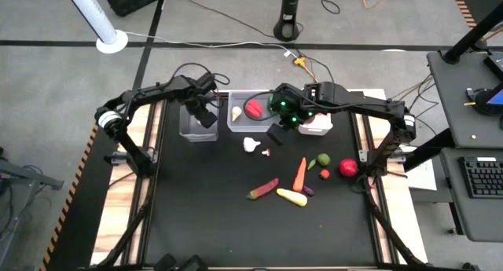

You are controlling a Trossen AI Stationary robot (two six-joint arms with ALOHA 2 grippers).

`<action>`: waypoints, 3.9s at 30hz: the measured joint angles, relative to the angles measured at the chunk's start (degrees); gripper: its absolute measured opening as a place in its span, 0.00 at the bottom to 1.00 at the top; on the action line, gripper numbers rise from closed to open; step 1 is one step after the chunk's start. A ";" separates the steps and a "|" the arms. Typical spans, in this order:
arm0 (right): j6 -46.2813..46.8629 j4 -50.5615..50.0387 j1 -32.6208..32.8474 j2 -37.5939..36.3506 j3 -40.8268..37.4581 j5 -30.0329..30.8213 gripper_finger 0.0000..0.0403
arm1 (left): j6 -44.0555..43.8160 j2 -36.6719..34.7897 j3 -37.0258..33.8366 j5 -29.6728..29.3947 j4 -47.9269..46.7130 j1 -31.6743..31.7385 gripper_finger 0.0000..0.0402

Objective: Sort produce into baskets
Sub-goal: Put the bottom white garlic into the glass bin, then put the brown mushroom into the glass bin

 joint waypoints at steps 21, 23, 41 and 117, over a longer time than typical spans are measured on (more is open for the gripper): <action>8.53 -0.01 1.46 9.87 -2.16 -0.09 0.71 | -12.73 -17.99 1.16 0.17 -3.75 -6.67 0.29; 8.21 -0.05 1.71 11.77 -2.29 -0.08 0.71 | -15.21 -21.44 1.16 0.18 -3.77 -8.53 0.29; 1.33 2.31 3.06 27.59 -2.56 3.65 0.67 | -27.83 -38.24 1.16 0.08 -2.66 -23.88 0.29; -18.11 30.43 5.86 7.30 -2.89 3.55 0.17 | -20.58 -31.87 -15.98 -3.24 43.37 -39.82 0.40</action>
